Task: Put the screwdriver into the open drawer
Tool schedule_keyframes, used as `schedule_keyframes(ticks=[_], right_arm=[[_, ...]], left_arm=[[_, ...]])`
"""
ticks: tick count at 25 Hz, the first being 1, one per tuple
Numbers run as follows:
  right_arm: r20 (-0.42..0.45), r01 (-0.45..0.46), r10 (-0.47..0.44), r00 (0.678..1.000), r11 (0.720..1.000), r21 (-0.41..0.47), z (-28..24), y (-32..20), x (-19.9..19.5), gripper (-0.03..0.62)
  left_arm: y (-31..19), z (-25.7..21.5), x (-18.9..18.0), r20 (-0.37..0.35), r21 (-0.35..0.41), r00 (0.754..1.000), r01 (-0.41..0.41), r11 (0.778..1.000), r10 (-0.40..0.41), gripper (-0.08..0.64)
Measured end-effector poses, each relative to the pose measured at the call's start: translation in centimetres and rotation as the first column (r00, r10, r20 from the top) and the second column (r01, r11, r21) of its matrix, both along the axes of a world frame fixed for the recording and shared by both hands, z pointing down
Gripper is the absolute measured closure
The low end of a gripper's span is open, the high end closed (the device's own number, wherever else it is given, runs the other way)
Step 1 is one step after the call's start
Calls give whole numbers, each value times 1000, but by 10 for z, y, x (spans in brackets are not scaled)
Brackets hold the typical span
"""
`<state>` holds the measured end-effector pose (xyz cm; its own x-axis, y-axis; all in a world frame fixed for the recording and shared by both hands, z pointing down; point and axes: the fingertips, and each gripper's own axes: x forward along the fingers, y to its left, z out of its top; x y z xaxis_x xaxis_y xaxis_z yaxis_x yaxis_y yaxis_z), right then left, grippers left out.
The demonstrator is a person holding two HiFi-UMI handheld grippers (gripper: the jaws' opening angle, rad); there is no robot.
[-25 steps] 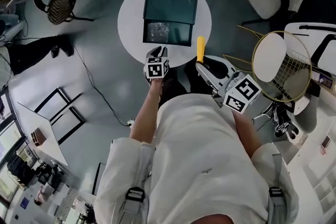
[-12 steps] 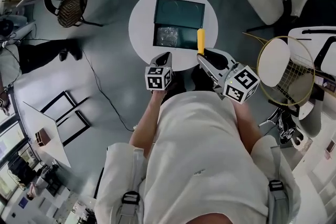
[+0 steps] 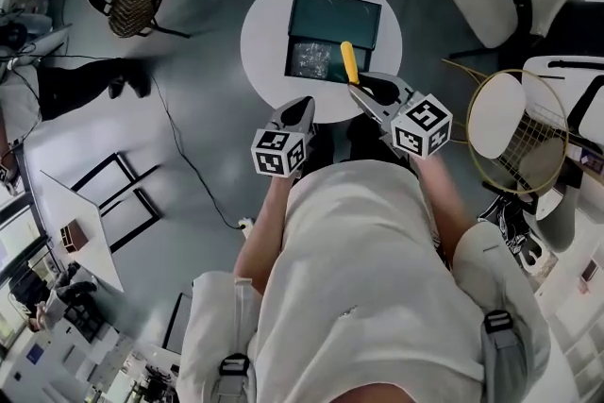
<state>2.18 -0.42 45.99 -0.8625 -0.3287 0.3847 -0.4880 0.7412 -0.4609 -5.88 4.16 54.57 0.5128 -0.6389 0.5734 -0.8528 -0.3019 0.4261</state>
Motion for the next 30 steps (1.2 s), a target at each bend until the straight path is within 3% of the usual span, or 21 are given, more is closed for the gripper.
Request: schedule_keyframes(ticks=[5,13,19,24,30], right_arm=[[-147,98,-98,984,995,-1,51,-4,-12,508],[-324,226,-219,920,974,-17,120,-22,-36,508],[-488,353,-317,813,935,-19,172,-29,-49,508],[-613,438,-379,694,897,-58,208,-32,-53,508],[-649,431,-396,650,895,-115,240,-39,-59,508]], left_arm=[[9,-12,-11,3,22,1000,7,1000,-7,548],[22,-11,-29,-25,-16,999,47,999,-47,548],[31,-11,-30,-41,-32,996,73,997,-75,548],[36,-6,-32,-48,-49,995,80,996,-83,548],[39,2,-36,-60,-85,992,103,991,-108,548]])
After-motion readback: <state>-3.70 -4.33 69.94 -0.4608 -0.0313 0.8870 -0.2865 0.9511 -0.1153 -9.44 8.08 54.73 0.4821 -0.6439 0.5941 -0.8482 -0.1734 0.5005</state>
